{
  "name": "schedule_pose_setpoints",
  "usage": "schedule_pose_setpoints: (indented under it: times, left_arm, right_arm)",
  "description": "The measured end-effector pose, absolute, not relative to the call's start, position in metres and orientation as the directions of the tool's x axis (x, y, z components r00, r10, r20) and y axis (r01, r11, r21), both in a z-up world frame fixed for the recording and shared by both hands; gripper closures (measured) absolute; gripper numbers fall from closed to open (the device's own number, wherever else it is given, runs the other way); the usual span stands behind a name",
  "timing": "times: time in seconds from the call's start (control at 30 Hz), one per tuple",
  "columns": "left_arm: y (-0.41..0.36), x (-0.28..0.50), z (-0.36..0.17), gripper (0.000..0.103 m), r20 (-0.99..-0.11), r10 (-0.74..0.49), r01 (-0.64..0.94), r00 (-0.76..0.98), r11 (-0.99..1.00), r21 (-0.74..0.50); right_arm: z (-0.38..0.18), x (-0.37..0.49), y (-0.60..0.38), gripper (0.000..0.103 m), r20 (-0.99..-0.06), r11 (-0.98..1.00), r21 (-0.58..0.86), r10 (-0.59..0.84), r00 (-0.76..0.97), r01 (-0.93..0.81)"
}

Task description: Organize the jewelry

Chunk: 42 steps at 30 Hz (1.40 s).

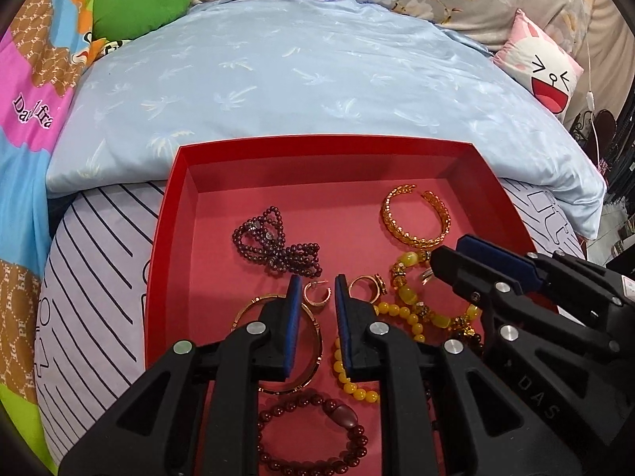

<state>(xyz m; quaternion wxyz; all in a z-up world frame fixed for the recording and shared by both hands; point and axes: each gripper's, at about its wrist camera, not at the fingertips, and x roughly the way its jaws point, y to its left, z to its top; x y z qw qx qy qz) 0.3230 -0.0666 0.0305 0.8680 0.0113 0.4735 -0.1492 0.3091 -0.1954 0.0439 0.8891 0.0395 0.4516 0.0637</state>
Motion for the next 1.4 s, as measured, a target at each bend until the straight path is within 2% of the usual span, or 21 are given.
schedule_pose_setpoints:
  times: [0.17, 0.33, 0.47, 0.57, 0.8, 1.1, 1.17, 1.27, 1.4]
  left_arm:
    - [-0.066, 0.323, 0.033, 0.086, -0.822, -0.243, 0.263, 0.515, 0.958, -0.119]
    - [-0.065, 0.316, 0.04, 0.086, -0.817, -0.24, 0.259, 0.524, 0.959, -0.116]
    - [-0.061, 0.307, 0.049, 0.086, -0.81, -0.237, 0.25, 0.536, 0.961, -0.116]
    - [-0.061, 0.295, 0.055, 0.08, -0.805, -0.229, 0.246, 0.548, 0.963, -0.107]
    - [-0.061, 0.262, 0.068, 0.079, -0.801, -0.224, 0.252, 0.555, 0.963, -0.094]
    - [-0.055, 0.217, 0.081, 0.062, -0.794, -0.206, 0.236, 0.572, 0.968, -0.082]
    - [-0.054, 0.208, 0.082, 0.057, -0.792, -0.197, 0.23, 0.578, 0.97, -0.073]
    - [-0.05, 0.196, 0.083, 0.044, -0.792, -0.187, 0.212, 0.581, 0.974, -0.074]
    - [-0.047, 0.18, 0.084, 0.04, -0.79, -0.182, 0.205, 0.586, 0.976, -0.073]
  right_arm:
    - [0.049, 0.304, -0.194, 0.081, -0.79, 0.988, 0.135, 0.154, 0.593, -0.077]
    - [0.059, 0.291, -0.195, 0.073, -0.777, 0.99, 0.125, 0.135, 0.615, -0.059]
    - [0.066, 0.277, -0.198, 0.063, -0.77, 0.991, 0.125, 0.122, 0.626, -0.04]
    - [0.072, 0.264, -0.198, 0.062, -0.764, 0.993, 0.118, 0.11, 0.636, -0.03]
    - [0.087, 0.231, -0.198, 0.061, -0.751, 0.993, 0.122, 0.094, 0.654, -0.002]
    - [0.096, 0.182, -0.201, 0.054, -0.739, 0.992, 0.126, 0.072, 0.669, 0.032]
    - [0.096, 0.174, -0.202, 0.053, -0.74, 0.991, 0.13, 0.072, 0.669, 0.038]
    - [0.095, 0.161, -0.204, 0.053, -0.744, 0.99, 0.135, 0.069, 0.665, 0.048]
    - [0.094, 0.146, -0.203, 0.052, -0.744, 0.989, 0.136, 0.068, 0.664, 0.052]
